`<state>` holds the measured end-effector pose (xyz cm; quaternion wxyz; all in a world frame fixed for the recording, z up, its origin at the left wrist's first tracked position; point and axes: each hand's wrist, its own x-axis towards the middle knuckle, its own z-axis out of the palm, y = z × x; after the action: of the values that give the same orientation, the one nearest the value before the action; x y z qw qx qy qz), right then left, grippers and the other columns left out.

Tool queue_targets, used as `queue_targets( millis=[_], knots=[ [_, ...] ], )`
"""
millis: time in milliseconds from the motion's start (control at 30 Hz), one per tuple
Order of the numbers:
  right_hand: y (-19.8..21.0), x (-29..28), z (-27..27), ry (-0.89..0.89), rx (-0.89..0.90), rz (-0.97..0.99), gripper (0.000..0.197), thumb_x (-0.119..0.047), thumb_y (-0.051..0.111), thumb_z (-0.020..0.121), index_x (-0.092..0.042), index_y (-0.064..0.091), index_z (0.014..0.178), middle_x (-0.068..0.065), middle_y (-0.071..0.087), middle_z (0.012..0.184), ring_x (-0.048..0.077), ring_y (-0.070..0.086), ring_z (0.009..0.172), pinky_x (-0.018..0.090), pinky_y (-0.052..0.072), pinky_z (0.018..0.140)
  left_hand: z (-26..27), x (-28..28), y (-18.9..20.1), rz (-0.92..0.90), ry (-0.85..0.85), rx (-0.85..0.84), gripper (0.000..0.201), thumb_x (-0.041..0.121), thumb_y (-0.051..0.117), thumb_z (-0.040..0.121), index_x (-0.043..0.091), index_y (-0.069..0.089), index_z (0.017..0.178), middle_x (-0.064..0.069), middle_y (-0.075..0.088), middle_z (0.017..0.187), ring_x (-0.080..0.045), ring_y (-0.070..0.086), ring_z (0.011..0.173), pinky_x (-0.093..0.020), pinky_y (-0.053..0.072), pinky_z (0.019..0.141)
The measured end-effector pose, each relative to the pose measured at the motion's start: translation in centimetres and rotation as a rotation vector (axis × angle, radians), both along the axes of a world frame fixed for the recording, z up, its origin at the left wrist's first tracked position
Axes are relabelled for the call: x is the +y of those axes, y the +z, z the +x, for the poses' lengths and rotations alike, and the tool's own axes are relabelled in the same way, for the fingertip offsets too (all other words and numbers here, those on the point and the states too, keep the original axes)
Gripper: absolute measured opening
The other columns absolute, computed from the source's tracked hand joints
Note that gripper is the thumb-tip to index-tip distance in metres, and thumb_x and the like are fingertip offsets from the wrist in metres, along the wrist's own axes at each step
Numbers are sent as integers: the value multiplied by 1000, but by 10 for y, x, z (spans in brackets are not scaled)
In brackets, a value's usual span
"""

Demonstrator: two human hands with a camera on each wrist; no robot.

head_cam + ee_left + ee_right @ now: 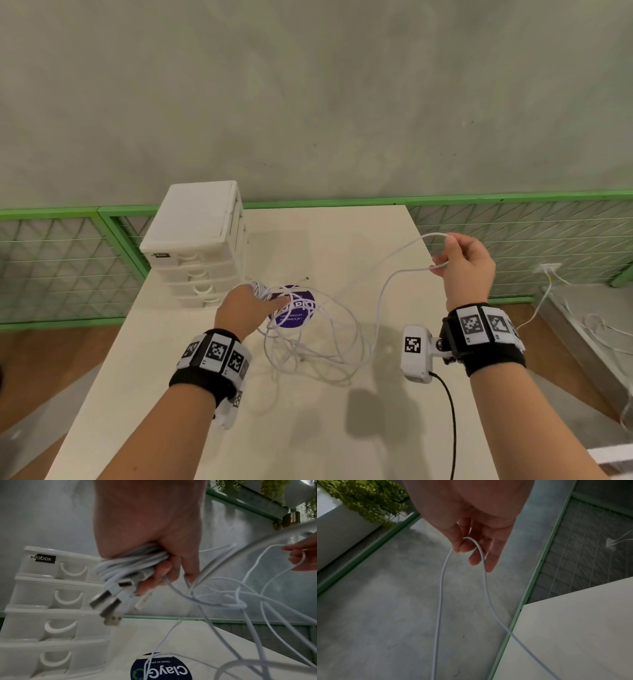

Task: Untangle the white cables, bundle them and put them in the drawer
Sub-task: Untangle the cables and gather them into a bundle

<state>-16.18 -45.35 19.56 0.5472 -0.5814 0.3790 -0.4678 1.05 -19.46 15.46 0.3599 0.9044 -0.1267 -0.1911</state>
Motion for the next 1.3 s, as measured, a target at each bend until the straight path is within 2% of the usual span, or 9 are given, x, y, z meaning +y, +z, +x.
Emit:
queue_targets(
  millis=[100, 233, 400, 667, 833, 1000, 1133, 1233, 1300],
  knots=[
    [-6, -1, -1, -3, -3, 63, 13, -15, 52, 94, -21, 60, 85, -1, 56, 71, 8, 55, 59, 30, 55, 60, -2, 0, -8, -22, -70, 96, 42, 44, 70, 77, 4, 58, 80, -15, 58, 80, -28, 59, 77, -35, 45, 73],
    [-6, 4, 5, 26, -7, 82, 15, -15, 51, 94, -23, 59, 85, -2, 54, 72, 9, 57, 62, 28, 55, 58, -17, -3, -9, 0, -183, 271, 31, 29, 66, 81, 12, 52, 60, -5, 43, 54, -16, 37, 43, -22, 31, 49],
    [-10, 4, 10, 20, 24, 109, 11, -15, 48, 95, -19, 57, 88, -2, 54, 72, 10, 58, 62, 31, 55, 59, -27, -3, 6, 45, -378, 487, 53, 36, 63, 87, 20, 39, 42, 2, 33, 41, -15, 30, 37, -19, 29, 42],
    [-18, 14, 14, 55, 40, 180, 9, -16, 48, 95, -14, 56, 97, 1, 55, 73, 12, 59, 63, 31, 54, 57, -31, -16, 6, 94, -478, 389, 53, 54, 83, 52, 15, 49, 64, -1, 48, 53, -21, 42, 51, -29, 37, 55],
    [4, 15, 13, 71, -91, 140, 13, -14, 46, 96, -19, 55, 90, 0, 54, 70, 12, 61, 64, 32, 56, 57, -34, -17, -11, 136, -387, 279, 31, 22, 76, 70, 10, 47, 69, -3, 46, 57, -18, 43, 50, -23, 38, 49],
    [14, 16, 13, 86, -129, 121, 16, -13, 45, 97, -21, 55, 87, 2, 54, 70, 14, 61, 64, 33, 57, 56, -39, -13, -20, 96, -270, 225, 29, 14, 67, 74, 13, 42, 60, 0, 41, 52, -18, 39, 46, -21, 33, 45],
    [-4, 13, 12, 65, 113, 77, 12, -15, 46, 96, -16, 57, 98, 7, 61, 82, 15, 61, 71, 37, 55, 68, -43, -13, -13, -1, -241, 227, 25, 9, 64, 78, 12, 47, 60, 0, 44, 50, -13, 38, 42, -18, 33, 43],
    [-24, 8, 9, 148, 702, -78, 40, -5, 43, 91, -7, 46, 131, 15, 52, 130, 28, 50, 116, 40, 40, 98, -41, -15, 0, -90, -219, 182, 20, 15, 64, 81, 12, 51, 65, -1, 48, 54, -14, 41, 48, -22, 35, 49],
    [-27, 19, 13, 236, 784, -288, 59, 3, 41, 87, -9, 29, 144, 13, 33, 148, 29, 31, 136, 38, 28, 112, -40, -17, 12, -118, -244, 150, 21, 16, 62, 82, 13, 50, 65, -1, 49, 56, -15, 41, 50, -22, 34, 49]
  ],
)
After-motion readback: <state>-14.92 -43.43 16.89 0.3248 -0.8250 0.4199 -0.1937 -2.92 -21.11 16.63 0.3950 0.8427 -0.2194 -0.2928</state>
